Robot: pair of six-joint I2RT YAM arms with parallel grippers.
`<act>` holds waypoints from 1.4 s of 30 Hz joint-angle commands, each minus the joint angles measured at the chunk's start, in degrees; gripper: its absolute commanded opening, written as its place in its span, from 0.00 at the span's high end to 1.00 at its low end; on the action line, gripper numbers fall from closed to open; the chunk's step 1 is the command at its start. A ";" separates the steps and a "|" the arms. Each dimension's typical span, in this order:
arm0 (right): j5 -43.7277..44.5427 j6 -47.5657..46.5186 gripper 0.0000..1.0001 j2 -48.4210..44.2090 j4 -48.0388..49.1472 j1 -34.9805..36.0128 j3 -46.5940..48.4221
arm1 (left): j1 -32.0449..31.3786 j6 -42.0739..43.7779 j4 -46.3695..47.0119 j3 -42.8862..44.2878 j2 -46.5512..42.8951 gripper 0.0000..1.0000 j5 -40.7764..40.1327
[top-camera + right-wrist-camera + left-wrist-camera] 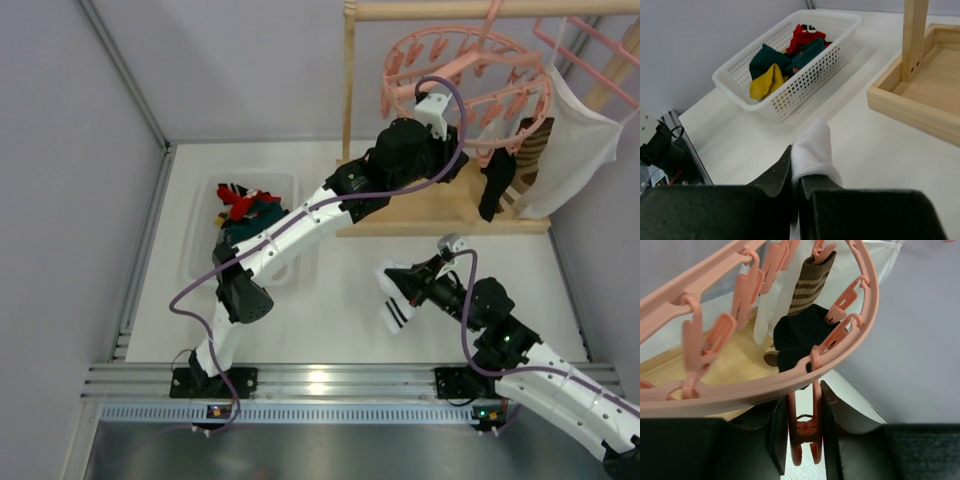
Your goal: Remove the socks clipped to the hanger
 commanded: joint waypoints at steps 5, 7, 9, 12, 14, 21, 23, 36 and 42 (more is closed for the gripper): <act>0.58 0.88 1.00 -2.14 1.16 0.91 -1.54 | 0.41 -0.59 5.18 -5.71 -3.30 0.38 1.13; 0.93 0.97 1.00 -1.88 0.55 0.91 -1.45 | 0.41 -1.73 5.09 -8.62 -6.01 0.35 -0.89; 1.11 0.88 1.00 -1.52 0.20 0.99 -1.45 | 0.41 -2.61 5.27 -14.15 -10.04 0.27 -2.12; 2.16 0.71 1.00 -1.17 -0.16 0.91 -1.63 | 0.41 -3.84 5.27 -22.93 -14.62 0.12 -6.85; 2.43 0.36 1.00 -0.21 -0.07 0.91 -1.63 | 0.50 -4.72 5.18 -30.47 -20.07 0.02 -12.80; 1.91 0.18 1.00 6.46 4.58 0.91 -0.75 | 11.20 -11.66 0.80 -53.26 -38.09 0.02 -17.06; 1.20 -0.26 1.00 11.36 6.95 0.91 1.09 | 17.09 -12.02 -3.33 -57.39 -42.91 0.02 -18.46; -9.34 -5.44 1.00 50.22 10.93 4.68 34.00 | 45.85 -5.00 -27.59 -66.47 -70.09 0.02 -21.02; -15.84 -8.87 1.00 68.85 5.65 6.88 58.16 | 45.85 -3.41 -30.15 -66.56 -80.80 0.02 -30.94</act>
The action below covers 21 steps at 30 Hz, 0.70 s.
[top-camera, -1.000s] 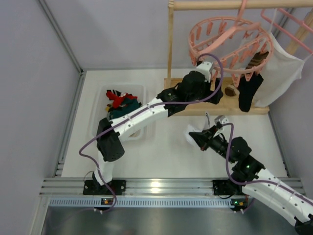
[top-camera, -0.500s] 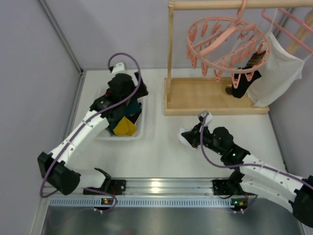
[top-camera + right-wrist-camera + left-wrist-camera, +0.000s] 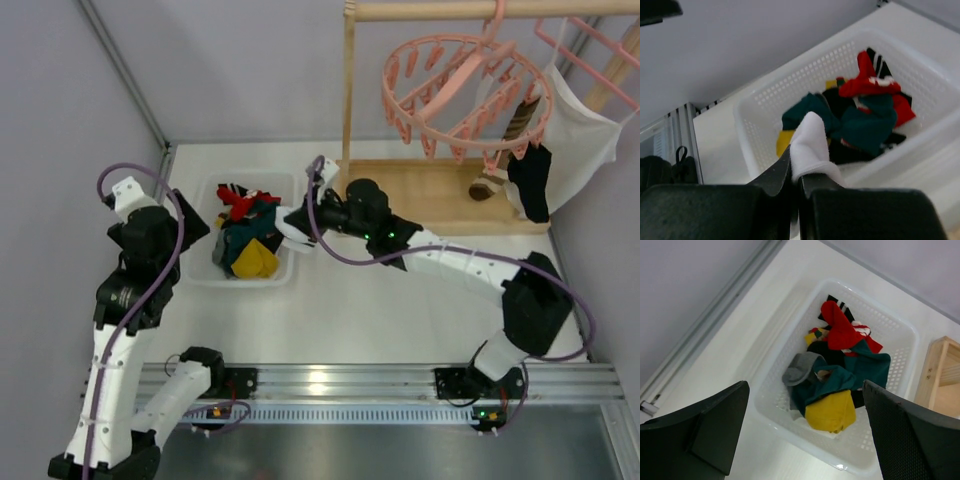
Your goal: Remove the socks clipped to the hanger
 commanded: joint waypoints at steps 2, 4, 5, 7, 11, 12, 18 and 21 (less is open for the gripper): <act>-5.86 -4.33 1.00 13.39 -5.02 1.77 18.36 | 0.11 3.42 -3.16 2.38 -7.42 0.02 -8.70; -6.83 -5.47 0.99 18.16 -7.85 2.47 28.03 | 0.02 3.95 -3.60 2.92 -8.41 0.02 -8.89; -7.10 -6.09 0.98 22.80 -8.73 2.91 30.84 | 0.02 3.77 -3.51 2.83 -8.93 0.02 -8.02; -6.58 -6.97 0.92 27.66 -11.37 3.00 39.19 | 0.02 2.90 -3.42 1.34 -9.72 0.02 -5.55; -4.81 -7.94 0.86 41.52 -15.76 2.39 52.73 | 0.02 3.24 -3.25 -1.30 -10.60 0.02 -4.05; -5.60 -8.03 0.58 43.57 -19.34 2.30 57.89 | 0.02 3.16 -3.16 -2.00 -11.48 0.02 -3.96; -6.22 -6.71 0.21 44.22 -19.29 3.00 57.97 | -0.07 2.98 -3.07 -2.62 -12.19 0.02 -2.82; -4.73 -6.36 0.20 37.89 -16.74 3.44 50.33 | -0.07 2.46 -3.07 -3.32 -12.01 0.02 -2.03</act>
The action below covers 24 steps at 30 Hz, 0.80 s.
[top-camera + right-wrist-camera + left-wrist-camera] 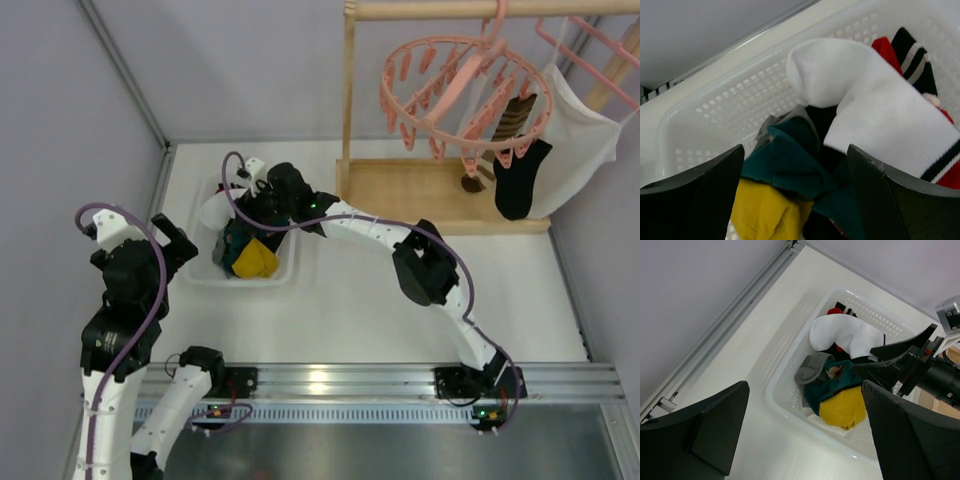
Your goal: Remove the socks clipped to the hanger
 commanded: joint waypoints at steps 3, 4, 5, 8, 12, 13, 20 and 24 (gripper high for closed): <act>2.21 0.29 0.18 -17.03 5.67 1.23 -13.16 | -0.05 -0.41 0.80 -1.80 -0.47 0.02 2.15; 2.74 0.46 0.17 -22.01 6.47 1.15 -16.05 | 0.04 -0.50 0.88 -1.97 -0.65 0.02 2.67; 3.79 0.55 0.13 -24.67 8.39 0.97 -22.43 | -0.05 -0.59 1.06 -2.06 -0.65 0.02 4.42; 4.94 1.26 0.07 -36.18 11.99 -0.17 -36.66 | -0.05 0.98 2.46 -2.32 -0.47 0.02 11.60; 9.76 -1.89 0.06 -52.70 10.36 -2.28 -54.28 | -0.05 1.61 4.92 -4.42 -0.12 0.02 22.41; 11.95 -2.34 0.06 -59.69 9.04 -3.15 -57.53 | -0.05 1.78 5.36 -5.22 -0.21 0.02 24.19; 18.29 5.91 0.01 -86.73 -7.57 -23.26 -77.67 | -0.05 3.55 8.97 -11.90 -0.03 0.02 29.66; 27.85 8.20 0.01 -94.73 -11.10 -35.39 -80.94 | -0.05 3.19 10.02 -13.40 -1.87 0.02 30.36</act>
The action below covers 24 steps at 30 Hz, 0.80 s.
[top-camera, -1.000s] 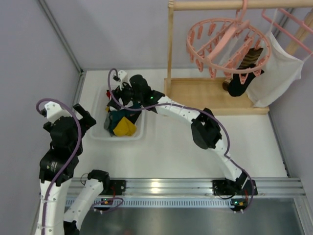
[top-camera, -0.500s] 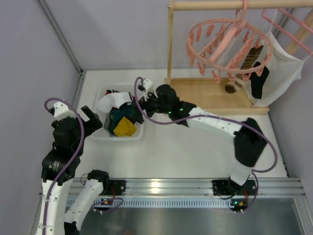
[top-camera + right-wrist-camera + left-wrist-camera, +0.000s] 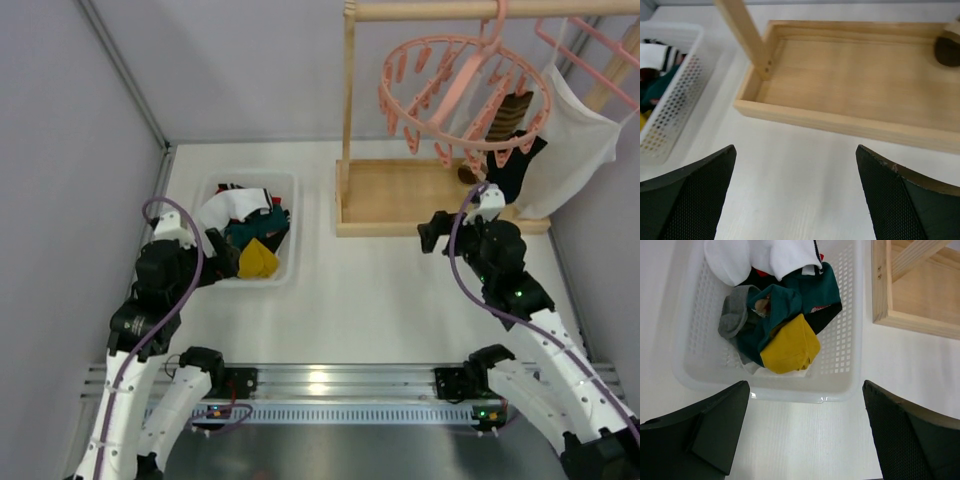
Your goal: Remove the socks clipped to the hanger
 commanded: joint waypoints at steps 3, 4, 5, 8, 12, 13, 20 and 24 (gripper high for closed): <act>12.63 4.60 0.01 -4.83 -2.34 -12.42 -4.28 | -0.09 0.22 5.61 -1.10 -2.84 0.02 3.13; 11.23 5.12 0.01 -4.57 0.72 -14.64 -5.33 | -0.27 0.22 5.79 -1.27 -3.02 0.02 3.39; 8.26 5.82 0.01 -4.22 2.06 -16.57 -5.78 | -0.79 0.22 5.79 -1.36 -3.02 0.02 3.48; 3.94 10.83 0.01 -0.36 6.98 -25.44 -6.48 | -2.28 0.04 5.79 -1.54 -3.02 0.02 3.31; 2.26 13.74 0.01 5.52 12.17 -35.20 -5.70 | -3.78 -0.14 5.79 -1.62 -3.20 0.02 3.04; 0.51 13.22 0.01 6.32 13.14 -36.27 -4.91 | -4.13 -0.22 5.79 -1.63 -3.20 0.02 3.13; 7.86 7.77 0.01 16.25 13.76 -38.74 2.30 | -5.01 -0.22 5.88 -1.71 -3.37 0.02 3.31; 1.14 5.04 0.02 19.15 26.54 -39.79 -0.23 | -5.98 -0.22 5.96 -1.98 -4.07 0.02 3.39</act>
